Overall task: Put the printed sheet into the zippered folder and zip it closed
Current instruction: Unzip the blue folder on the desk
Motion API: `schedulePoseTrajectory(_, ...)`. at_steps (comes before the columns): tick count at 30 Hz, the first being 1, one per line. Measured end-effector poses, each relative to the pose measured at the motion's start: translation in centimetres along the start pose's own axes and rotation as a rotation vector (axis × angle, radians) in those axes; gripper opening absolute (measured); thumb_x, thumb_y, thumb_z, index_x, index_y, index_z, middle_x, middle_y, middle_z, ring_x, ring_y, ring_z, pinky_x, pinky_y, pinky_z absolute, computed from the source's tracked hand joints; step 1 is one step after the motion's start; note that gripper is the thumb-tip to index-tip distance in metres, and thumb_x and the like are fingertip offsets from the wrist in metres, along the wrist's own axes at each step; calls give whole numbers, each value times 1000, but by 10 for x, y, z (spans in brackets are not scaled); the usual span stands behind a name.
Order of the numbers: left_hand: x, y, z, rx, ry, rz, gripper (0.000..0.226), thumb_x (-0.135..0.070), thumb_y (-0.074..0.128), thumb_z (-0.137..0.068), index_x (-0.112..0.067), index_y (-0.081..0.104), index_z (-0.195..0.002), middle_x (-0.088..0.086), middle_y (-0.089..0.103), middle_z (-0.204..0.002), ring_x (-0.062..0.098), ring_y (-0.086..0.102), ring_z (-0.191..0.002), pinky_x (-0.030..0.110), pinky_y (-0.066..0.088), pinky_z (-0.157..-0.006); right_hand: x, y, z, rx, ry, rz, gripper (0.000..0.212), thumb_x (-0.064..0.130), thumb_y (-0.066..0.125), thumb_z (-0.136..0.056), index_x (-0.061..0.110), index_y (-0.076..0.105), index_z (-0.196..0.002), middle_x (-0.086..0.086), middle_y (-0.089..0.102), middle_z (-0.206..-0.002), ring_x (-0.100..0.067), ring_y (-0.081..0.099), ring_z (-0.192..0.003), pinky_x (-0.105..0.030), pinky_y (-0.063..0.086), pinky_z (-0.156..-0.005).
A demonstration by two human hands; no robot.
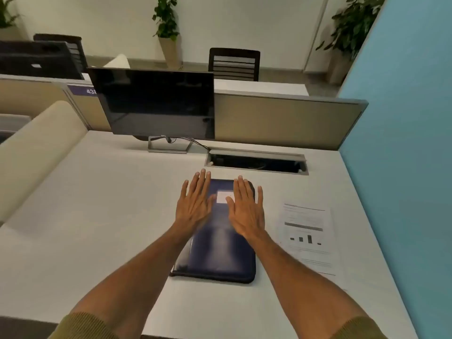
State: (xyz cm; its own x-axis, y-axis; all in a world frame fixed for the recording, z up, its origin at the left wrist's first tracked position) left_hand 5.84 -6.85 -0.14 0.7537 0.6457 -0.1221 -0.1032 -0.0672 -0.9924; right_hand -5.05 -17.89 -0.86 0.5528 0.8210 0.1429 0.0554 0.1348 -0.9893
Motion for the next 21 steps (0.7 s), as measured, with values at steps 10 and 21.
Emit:
schedulePoseTrajectory(10, 39, 57, -2, 269, 15, 25, 73, -52, 15, -115, -23, -22, -170, -1, -25, -179, 20, -15, -170, 50, 1, -139, 31, 61, -12, 198, -56, -75, 67, 51, 16, -114, 21, -1, -171, 1, -4, -179, -19, -3, -167, -51, -7, -135)
schedulePoseTrajectory(21, 81, 89, -38, 430, -56, 146, 73, -46, 18, -117, -14, -19, -171, 5, -22, -180, 23, -13, -170, 49, 3, -140, 78, 89, -65, 325, -206, -166, 65, 40, 34, -115, 20, 7, -171, 0, 6, -179, -19, 7, -167, -48, 3, -137)
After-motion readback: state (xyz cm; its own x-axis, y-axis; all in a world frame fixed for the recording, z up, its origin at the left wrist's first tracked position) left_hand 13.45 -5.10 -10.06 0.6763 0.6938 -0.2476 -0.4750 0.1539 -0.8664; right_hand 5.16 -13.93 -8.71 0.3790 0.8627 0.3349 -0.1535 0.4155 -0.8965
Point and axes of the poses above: each hand's wrist, its own z-axis away from the middle knuckle, its own y-axis out of the palm, x = y × z, the point moved 9 cm from there along -z, towards the middle knuckle
